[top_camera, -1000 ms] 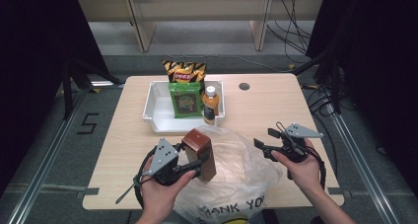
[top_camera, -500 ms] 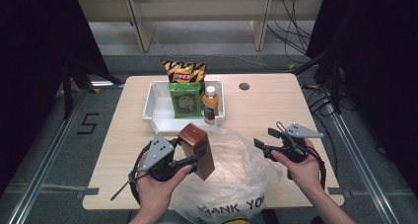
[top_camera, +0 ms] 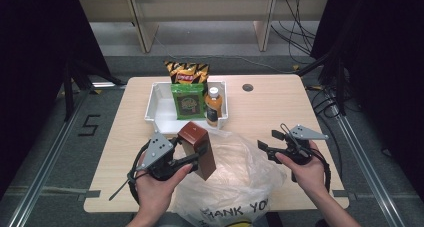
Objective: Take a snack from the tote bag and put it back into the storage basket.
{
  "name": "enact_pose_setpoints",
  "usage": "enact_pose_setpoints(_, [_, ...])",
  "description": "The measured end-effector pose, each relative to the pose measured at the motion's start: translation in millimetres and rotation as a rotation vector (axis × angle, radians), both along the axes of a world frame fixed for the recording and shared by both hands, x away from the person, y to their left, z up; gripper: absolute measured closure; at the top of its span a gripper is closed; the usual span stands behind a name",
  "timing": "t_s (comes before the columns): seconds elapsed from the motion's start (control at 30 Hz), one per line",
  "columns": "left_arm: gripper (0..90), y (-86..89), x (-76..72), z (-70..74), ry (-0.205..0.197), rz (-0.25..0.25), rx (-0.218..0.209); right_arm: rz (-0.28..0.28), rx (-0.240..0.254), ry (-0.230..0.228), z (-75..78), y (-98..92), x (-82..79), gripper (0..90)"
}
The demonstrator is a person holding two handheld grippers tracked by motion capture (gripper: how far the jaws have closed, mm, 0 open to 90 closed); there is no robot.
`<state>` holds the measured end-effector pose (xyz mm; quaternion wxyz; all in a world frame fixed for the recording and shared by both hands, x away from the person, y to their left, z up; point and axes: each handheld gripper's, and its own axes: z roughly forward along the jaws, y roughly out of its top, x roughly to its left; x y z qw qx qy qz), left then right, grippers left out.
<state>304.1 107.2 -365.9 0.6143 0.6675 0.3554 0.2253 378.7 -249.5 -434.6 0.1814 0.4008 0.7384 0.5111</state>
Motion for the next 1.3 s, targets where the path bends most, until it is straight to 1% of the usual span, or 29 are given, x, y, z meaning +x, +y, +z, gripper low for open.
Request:
enact_pose_setpoints(0.1, [37.2,-0.2,-0.2,2.4,0.001,0.002,-0.002,-0.005,0.0,0.001,0.0,0.2,-0.2,29.7])
enact_pose_setpoints(0.17, [37.2,-0.4,0.0,4.2,0.001,0.001,-0.001,0.001,-0.005,-0.001,-0.1,-0.2,-0.1,29.7])
enact_pose_setpoints(0.2, [37.2,-0.5,0.2,5.0,0.0,-0.001,-0.001,-0.007,0.009,0.018,0.1,1.1,-1.7,29.7])
enact_pose_setpoints(0.27, [37.2,-0.5,0.2,6.7,-0.003,-0.001,-0.001,-0.007,0.01,0.018,0.2,1.2,-1.6,29.7])
enact_pose_setpoints(0.3, [37.2,-0.7,0.4,7.4,-0.005,-0.001,-0.003,-0.009,0.008,0.01,0.1,0.8,-1.0,29.7])
enact_pose_setpoints(0.33, [37.3,-0.7,0.5,7.9,-0.007,0.0,-0.005,0.002,-0.005,-0.001,-0.1,-0.4,0.0,29.7])
enact_pose_setpoints(0.37, [37.3,-0.5,0.6,8.4,-0.008,0.0,-0.005,0.0,-0.003,-0.002,-0.4,0.0,0.1,29.7])
enact_pose_setpoints(0.4, [37.2,-0.2,0.7,8.8,-0.009,0.0,-0.006,-0.002,0.001,0.004,-0.2,0.2,-0.1,29.7])
enact_pose_setpoints(0.43, [37.2,0.0,0.9,9.2,-0.01,0.0,-0.006,-0.002,-0.007,0.002,-0.1,-0.2,-0.2,29.7])
enact_pose_setpoints(0.47, [37.3,0.3,1.1,9.6,-0.011,0.0,-0.007,-0.01,0.002,0.018,-0.2,0.7,-1.6,29.7])
enact_pose_setpoints(0.57, [37.3,1.3,1.0,10.9,-0.017,0.001,-0.011,-0.016,0.004,0.017,-0.3,1.4,-1.3,29.7])
enact_pose_setpoints(0.63, [37.3,1.9,1.2,12.4,-0.024,0.0,-0.007,-0.01,0.006,0.021,0.4,1.1,-1.8,29.7])
enact_pose_setpoints(0.73, [37.3,3.0,1.4,14.6,-0.03,0.004,-0.012,-0.008,0.011,0.017,-0.1,1.2,-1.3,29.7])
enact_pose_setpoints(0.77, [37.3,3.5,1.5,15.3,-0.029,0.004,-0.011,0.0,-0.002,0.0,-0.3,-0.2,0.2,29.7])
enact_pose_setpoints(0.8, [37.3,3.9,1.8,15.9,-0.032,0.005,-0.011,-0.025,-0.011,-0.003,-0.6,-0.1,0.7,29.7])
enact_pose_setpoints(0.83, [37.3,4.1,1.9,16.4,-0.031,0.008,-0.014,-0.016,0.01,0.003,-0.4,0.3,0.1,29.8])
enact_pose_setpoints(0.9, [37.3,5.4,2.3,18.0,-0.035,0.008,-0.009,-0.014,0.013,0.007,-0.4,0.3,-0.3,29.8])
enact_pose_setpoints(0.93, [37.3,5.5,2.5,18.9,-0.037,0.008,-0.015,-0.016,0.012,0.008,-0.4,0.5,-0.2,29.8])
enact_pose_setpoints(0.97, [37.3,6.0,2.7,20.0,-0.04,0.009,-0.018,-0.02,-0.017,-0.012,-1.2,-0.7,1.6,29.8])
enact_pose_setpoints(1.03, [37.3,7.3,3.1,22.4,-0.045,0.009,-0.014,-0.022,-0.012,0.002,-0.8,-0.3,0.7,29.8])
enact_pose_setpoints(1.07, [37.3,7.7,3.4,23.4,-0.049,0.012,-0.017,-0.011,-0.002,0.002,-0.8,0.1,0.5,29.8])
enact_pose_setpoints(1.1, [37.3,8.1,3.5,24.4,-0.048,0.015,-0.019,-0.005,-0.008,0.0,-1.0,-0.4,0.6,29.8])
enact_pose_setpoints(1.17, [37.3,9.0,3.9,26.3,-0.052,0.017,-0.02,-0.007,-0.005,0.001,-0.9,-0.2,0.6,29.8])
enact_pose_setpoints(1.2, [37.3,9.5,3.9,27.4,-0.054,0.017,-0.015,-0.02,0.008,0.01,-0.4,1.0,0.2,29.8])
enact_pose_setpoints(1.3, [37.3,10.0,4.1,30.3,-0.061,0.021,-0.018,-0.024,0.011,0.011,-0.3,1.1,0.1,29.8])
